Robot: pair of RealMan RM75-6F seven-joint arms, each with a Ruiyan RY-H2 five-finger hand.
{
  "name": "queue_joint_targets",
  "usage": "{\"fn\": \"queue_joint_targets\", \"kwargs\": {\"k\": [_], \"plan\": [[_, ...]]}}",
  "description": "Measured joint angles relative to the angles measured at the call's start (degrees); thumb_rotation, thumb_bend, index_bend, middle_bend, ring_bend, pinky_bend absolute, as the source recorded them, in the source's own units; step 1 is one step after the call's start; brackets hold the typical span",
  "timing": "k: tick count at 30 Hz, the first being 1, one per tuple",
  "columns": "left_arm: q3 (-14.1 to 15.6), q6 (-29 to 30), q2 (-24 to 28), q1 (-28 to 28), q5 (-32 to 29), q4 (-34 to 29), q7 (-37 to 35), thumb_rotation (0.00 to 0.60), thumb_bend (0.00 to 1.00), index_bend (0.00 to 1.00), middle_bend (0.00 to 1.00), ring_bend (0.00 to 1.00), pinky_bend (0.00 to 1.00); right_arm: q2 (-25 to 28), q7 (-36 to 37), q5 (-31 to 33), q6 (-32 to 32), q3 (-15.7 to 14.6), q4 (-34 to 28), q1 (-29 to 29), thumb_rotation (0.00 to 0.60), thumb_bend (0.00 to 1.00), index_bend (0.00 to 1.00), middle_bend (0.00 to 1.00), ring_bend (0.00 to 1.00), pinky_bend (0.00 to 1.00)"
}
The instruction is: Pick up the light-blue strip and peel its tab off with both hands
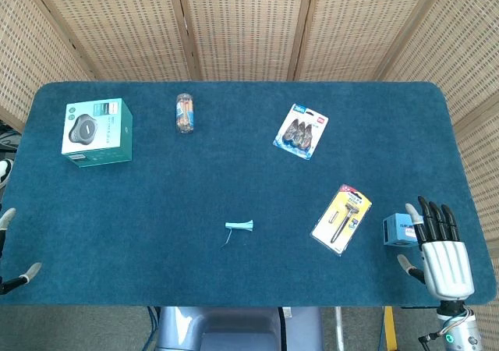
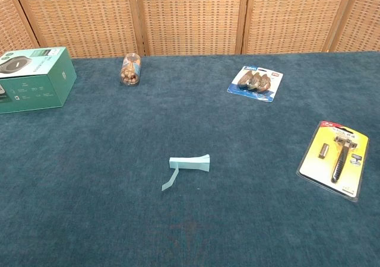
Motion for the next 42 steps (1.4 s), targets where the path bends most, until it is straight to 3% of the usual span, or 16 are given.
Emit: {"fn": "queue_joint_targets", "kwargs": {"k": [11,16,22,26,31,35,42], "plan": [[0.4,-0.4,0.9,-0.6,1.7,0.3,-2.9,0.6,0.0,0.0,0.0,0.0,0.0,1.9,5.9,-1.4,-2.8,-0.9,-0.8,1.3,0.6,0.0,0.08,0.0,0.0,0.0],[0.1,-2.0,1.0,-1.6,1.5,-0.3,-1.7,0.6,0.0,0.0,0.0,0.0,0.0,4.4,10.8,-2.9,-9.8,-1.3,-2.3,5.8,0.6,0.0,0.08,0.0,0.0,0.0],[-0.4,-3.1,1.1,-2.0,-0.3,-0.6,-1.8,0.6,0.0,0.0,0.0,0.0,0.0,6.3,9.8,-1.5,-22.0,0.0,-8.6,13.1,0.6,0.0,0.08,0.0,0.0,0.0],[-0.5,-3.9,1.2,-2.3,-1.1,-0.7,-1.9,0.6,0.0,0.0,0.0,0.0,0.0,5.6,6.0,4.5,-30.0,2.1,-12.2,17.8,0.6,0.0,0.09,0.0,0.0,0.0],[-0.9,-5.0,1.4,-2.8,-2.2,-0.6,-2.1,0.6,0.0,0.0,0.0,0.0,0.0,1.6,-1.7,17.0,-36.0,5.2,-13.6,23.9,0.6,0.0,0.18,0.0,0.0,0.0],[-1.1,-5.8,1.6,-3.1,-3.1,-0.6,-2.5,0.6,0.0,0.0,0.0,0.0,0.0,-3.9,-8.0,27.0,-38.3,7.5,-12.8,28.7,0.6,0.03,0.31,0.0,0.0,0.0],[-1.3,-6.8,1.6,-3.6,-3.9,-0.6,-2.1,0.6,0.0,0.0,0.0,0.0,0.0,-15.3,-17.5,39.0,-37.2,9.7,-8.1,36.2,0.6,0.05,0.36,0.0,0.0,0.0]]}}
